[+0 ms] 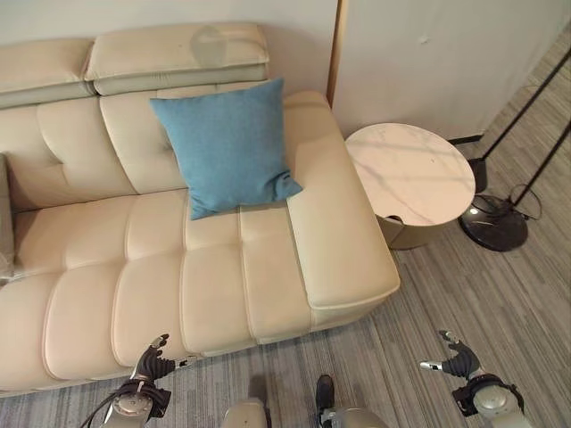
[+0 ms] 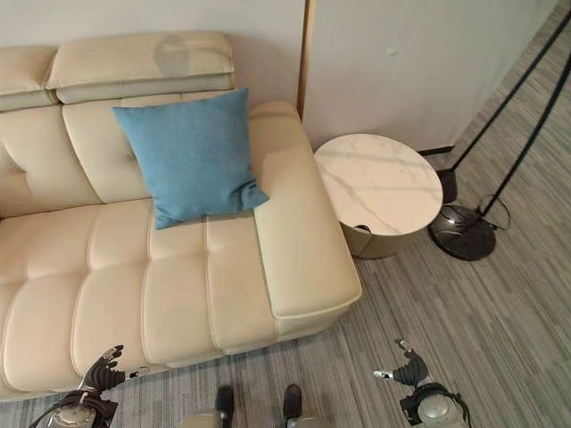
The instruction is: Pick up all the scattered cushions and arrange them neatly on the sofa.
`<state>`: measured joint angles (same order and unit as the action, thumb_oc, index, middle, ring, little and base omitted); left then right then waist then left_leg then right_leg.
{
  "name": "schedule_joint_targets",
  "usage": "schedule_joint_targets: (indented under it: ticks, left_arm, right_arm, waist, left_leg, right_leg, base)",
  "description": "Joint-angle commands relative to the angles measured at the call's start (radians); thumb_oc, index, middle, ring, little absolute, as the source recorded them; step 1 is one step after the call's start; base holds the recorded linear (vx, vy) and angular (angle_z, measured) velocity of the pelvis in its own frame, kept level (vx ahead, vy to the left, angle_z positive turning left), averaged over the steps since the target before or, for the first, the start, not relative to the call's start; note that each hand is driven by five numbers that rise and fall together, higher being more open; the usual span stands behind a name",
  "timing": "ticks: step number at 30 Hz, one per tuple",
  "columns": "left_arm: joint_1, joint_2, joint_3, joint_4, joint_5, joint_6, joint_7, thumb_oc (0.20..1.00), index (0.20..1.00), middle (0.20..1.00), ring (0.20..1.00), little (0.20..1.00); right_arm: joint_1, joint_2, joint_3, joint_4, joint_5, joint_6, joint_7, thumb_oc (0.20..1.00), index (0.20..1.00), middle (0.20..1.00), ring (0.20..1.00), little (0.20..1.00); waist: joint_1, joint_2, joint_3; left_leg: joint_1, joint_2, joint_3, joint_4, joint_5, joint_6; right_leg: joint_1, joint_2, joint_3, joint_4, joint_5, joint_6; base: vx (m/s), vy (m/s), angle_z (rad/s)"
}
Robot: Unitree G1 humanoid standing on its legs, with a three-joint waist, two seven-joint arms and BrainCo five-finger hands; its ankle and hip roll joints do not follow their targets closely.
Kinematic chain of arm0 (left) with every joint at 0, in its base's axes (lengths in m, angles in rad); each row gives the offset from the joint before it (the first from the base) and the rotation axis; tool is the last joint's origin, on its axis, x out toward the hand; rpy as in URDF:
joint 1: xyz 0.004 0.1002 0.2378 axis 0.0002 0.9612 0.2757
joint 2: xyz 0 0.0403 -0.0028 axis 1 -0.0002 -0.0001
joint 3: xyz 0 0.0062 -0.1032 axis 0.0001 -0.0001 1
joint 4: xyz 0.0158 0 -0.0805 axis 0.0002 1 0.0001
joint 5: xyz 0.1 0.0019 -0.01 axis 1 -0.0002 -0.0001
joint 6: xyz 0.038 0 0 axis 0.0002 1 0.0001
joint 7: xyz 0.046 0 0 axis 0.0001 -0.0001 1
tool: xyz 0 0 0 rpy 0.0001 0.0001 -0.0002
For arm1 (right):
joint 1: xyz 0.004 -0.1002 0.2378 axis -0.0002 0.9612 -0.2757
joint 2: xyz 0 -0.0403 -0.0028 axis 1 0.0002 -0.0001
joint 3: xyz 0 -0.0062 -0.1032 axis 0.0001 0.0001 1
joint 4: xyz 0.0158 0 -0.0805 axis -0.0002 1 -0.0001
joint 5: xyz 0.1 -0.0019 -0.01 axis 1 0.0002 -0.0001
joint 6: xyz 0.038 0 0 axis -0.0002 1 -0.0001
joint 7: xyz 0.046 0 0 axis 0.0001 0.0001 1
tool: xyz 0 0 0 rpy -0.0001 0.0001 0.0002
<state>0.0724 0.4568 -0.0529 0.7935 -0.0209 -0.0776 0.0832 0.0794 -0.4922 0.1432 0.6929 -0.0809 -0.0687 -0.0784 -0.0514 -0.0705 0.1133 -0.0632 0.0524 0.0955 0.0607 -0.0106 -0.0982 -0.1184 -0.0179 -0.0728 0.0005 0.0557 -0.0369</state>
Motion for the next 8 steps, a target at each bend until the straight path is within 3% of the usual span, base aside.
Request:
schedule_joint_targets:
  ticks: [1, 8]
  left_arm:
    - [-0.071, -0.015, -0.047, -0.02, 0.034, 0.001, 0.061, 1.0, 1.0, 1.0, 1.0, 1.0]
    - [-0.082, -0.045, -0.08, -0.001, 0.074, 0.022, 0.069, 1.0, 1.0, 1.0, 1.0, 1.0]
  right_arm:
    - [-0.023, 0.015, 0.046, 0.041, -0.03, -0.004, 0.0, 1.0, 1.0, 1.0, 1.0, 1.0]
    - [-0.027, 0.063, 0.075, 0.106, -0.049, 0.017, -0.024, 1.0, 1.0, 1.0, 1.0, 1.0]
  waist:
    - [0.006, -0.012, -0.086]
    - [0.0, -0.027, -0.117]
  left_leg:
    - [0.014, -0.025, 0.053, -0.125, 0.005, 0.04]
    - [0.053, -0.024, 0.061, -0.148, -0.006, 0.037]
  right_leg:
    - [0.051, -0.002, 0.015, -0.013, -0.087, 0.134]
    - [0.082, -0.007, 0.004, -0.037, -0.068, 0.145]
  base:
    - [0.07, 0.068, 0.1]
    - [-0.02, 0.04, -0.06]
